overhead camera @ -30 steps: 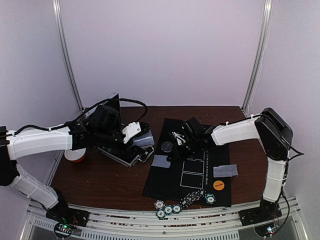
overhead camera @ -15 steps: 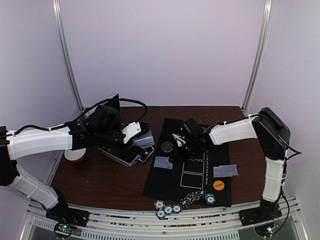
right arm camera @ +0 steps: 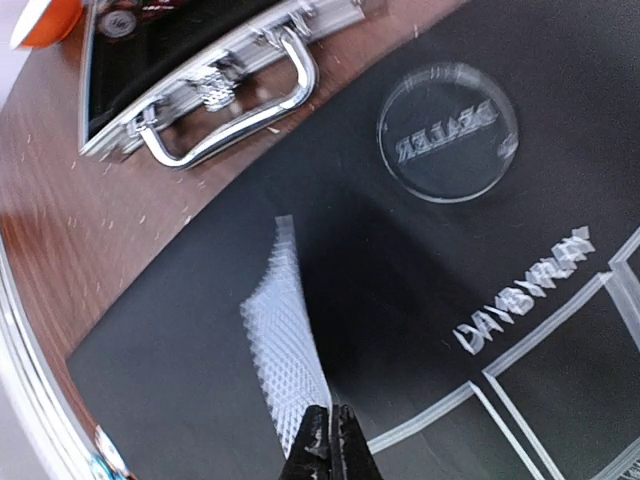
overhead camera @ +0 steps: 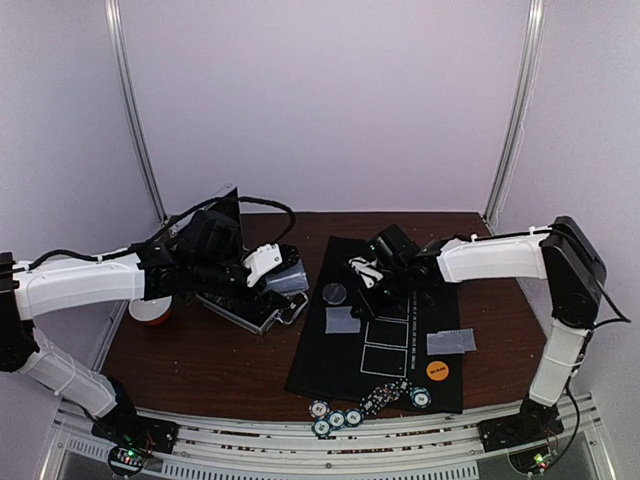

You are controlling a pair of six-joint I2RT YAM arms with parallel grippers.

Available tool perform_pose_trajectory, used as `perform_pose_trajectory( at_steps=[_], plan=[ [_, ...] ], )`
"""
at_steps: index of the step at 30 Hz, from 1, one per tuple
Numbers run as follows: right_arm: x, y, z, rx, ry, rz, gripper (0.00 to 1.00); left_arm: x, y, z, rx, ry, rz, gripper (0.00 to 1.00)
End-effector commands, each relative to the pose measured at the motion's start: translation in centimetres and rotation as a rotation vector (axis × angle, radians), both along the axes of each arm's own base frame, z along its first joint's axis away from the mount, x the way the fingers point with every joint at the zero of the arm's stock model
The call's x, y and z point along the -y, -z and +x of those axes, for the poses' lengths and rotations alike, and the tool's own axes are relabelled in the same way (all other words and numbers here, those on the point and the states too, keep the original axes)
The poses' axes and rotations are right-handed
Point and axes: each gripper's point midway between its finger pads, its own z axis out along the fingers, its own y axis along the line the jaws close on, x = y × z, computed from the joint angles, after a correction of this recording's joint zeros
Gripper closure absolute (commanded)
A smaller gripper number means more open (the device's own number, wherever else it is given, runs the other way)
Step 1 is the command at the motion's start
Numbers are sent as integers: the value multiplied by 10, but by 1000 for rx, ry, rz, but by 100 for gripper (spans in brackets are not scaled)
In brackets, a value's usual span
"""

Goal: Distribute texas hold em gaming equipment
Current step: Flop the poker card in the community card area.

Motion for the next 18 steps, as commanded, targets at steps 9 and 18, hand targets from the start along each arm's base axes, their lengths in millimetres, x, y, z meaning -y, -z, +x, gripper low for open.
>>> perform_pose_trajectory(
  at_steps=[9, 18],
  plan=[
    [55, -9, -63, 531, -539, -426, 100, 5, -12, 5, 44, 1, -27, 48],
    [50, -36, -32, 919, -595, -559, 100, 4, -12, 5, 47, -1, -24, 48]
  ],
)
